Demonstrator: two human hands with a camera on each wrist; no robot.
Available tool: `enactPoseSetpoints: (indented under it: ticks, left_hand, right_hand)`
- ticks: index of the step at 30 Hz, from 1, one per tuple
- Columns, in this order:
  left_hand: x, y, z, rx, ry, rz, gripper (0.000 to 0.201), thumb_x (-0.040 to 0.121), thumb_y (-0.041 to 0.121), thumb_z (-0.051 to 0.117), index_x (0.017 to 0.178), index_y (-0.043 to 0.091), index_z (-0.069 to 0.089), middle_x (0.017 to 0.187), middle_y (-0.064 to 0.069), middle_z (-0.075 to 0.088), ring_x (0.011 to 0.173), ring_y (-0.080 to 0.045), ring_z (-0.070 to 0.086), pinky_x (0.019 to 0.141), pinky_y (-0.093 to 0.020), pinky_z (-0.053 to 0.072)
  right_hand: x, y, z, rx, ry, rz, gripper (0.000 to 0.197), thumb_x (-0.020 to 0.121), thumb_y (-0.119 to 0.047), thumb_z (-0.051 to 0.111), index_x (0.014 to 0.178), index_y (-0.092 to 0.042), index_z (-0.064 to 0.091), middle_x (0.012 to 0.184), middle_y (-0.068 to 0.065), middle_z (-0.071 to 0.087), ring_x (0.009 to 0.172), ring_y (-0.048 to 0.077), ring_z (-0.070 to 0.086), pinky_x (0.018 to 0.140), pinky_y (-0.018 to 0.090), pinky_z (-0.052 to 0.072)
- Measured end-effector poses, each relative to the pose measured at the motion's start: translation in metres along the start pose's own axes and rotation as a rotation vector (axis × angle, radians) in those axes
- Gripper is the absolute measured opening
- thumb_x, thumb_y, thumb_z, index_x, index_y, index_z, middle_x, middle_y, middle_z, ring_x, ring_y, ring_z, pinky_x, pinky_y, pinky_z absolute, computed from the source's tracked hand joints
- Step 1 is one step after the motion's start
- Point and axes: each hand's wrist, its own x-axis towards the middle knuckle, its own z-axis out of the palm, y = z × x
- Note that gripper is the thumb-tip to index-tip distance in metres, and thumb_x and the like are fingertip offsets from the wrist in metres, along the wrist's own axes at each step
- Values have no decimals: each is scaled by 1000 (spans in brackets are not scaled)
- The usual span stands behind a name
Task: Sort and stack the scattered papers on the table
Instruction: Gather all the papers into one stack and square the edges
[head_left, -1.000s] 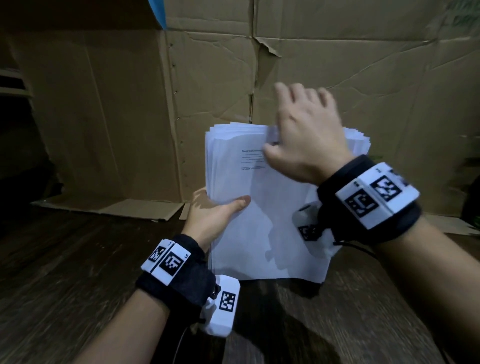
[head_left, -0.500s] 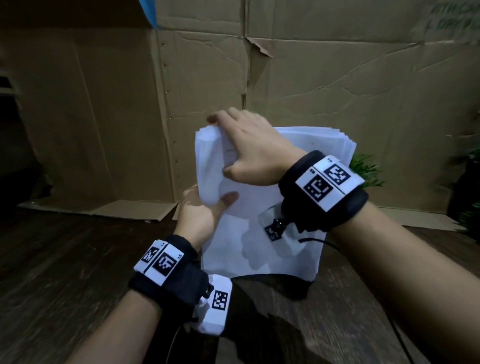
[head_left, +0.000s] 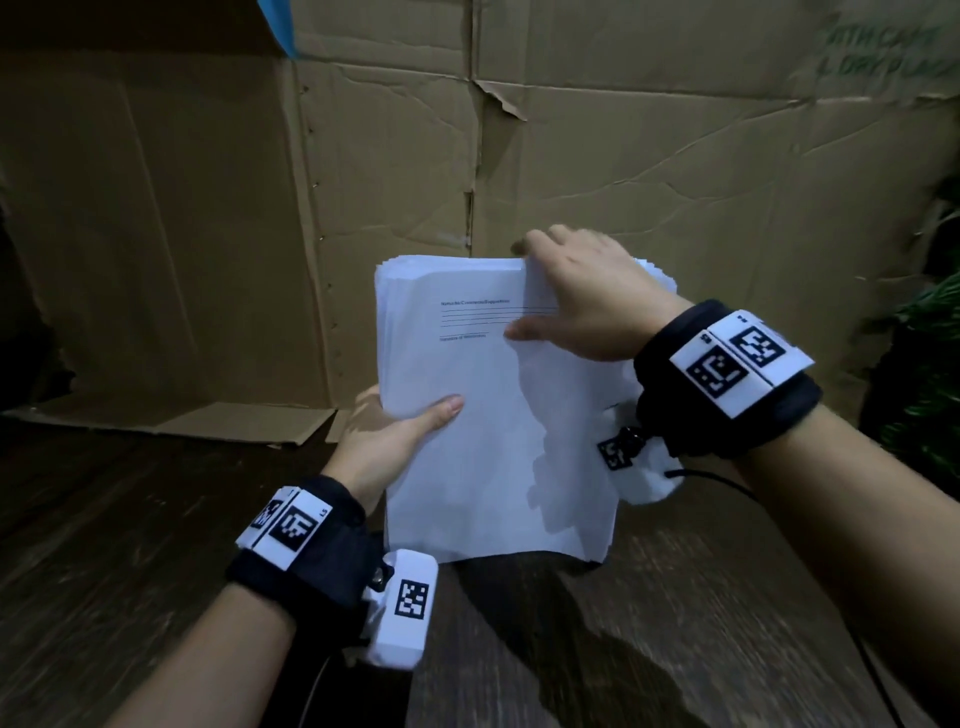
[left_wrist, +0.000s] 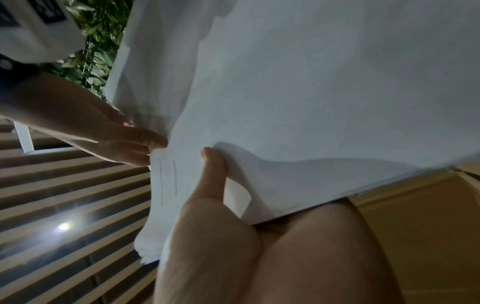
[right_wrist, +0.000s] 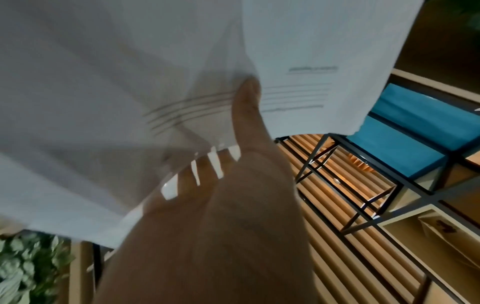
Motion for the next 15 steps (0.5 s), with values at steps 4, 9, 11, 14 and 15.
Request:
enactPoseSetpoints:
  ticks: [4, 9, 11, 14, 15]
  left_hand:
    - [0, 0, 1, -14, 12, 5, 48, 67, 26, 83, 111, 14, 71, 108, -1, 75, 100, -19, 72, 90, -37, 55]
    - [-2, 2, 3, -9, -14, 3, 53, 67, 26, 82, 115, 9, 69, 109, -3, 74, 100, -20, 71, 89, -37, 56]
    - [0, 0, 3, -2, 3, 5, 45, 68, 26, 84, 109, 16, 71, 105, 2, 76, 96, -15, 72, 81, -29, 57]
    - [-1, 0, 4, -5, 9, -1, 29, 76, 17, 81, 104, 16, 72, 100, 2, 76, 91, -15, 73, 72, -23, 58]
    - [-1, 0, 5, -3, -1, -7, 32, 76, 17, 80, 108, 13, 71, 103, -1, 76, 93, -17, 73, 75, -26, 59]
  right_hand:
    - [-17, 16, -6, -102, 187, 73, 76, 88, -60, 55, 140, -6, 41, 141, 18, 46, 134, 33, 41, 117, 48, 22]
    - [-26, 24, -4, -124, -56, 130, 70, 86, -60, 60, 128, -6, 45, 129, 15, 52, 122, 35, 49, 109, 44, 29]
    - [-24, 20, -8, -145, 17, 140, 78, 85, -59, 62, 136, -3, 40, 136, 18, 48, 129, 37, 45, 117, 49, 22]
    - [-24, 16, -5, -154, -26, 151, 71, 86, -57, 62, 129, -3, 44, 132, 19, 51, 124, 37, 48, 113, 47, 29]
    - [-25, 15, -5, -148, -78, 181, 69, 86, -58, 60, 127, -4, 45, 131, 19, 53, 124, 36, 49, 112, 46, 30]
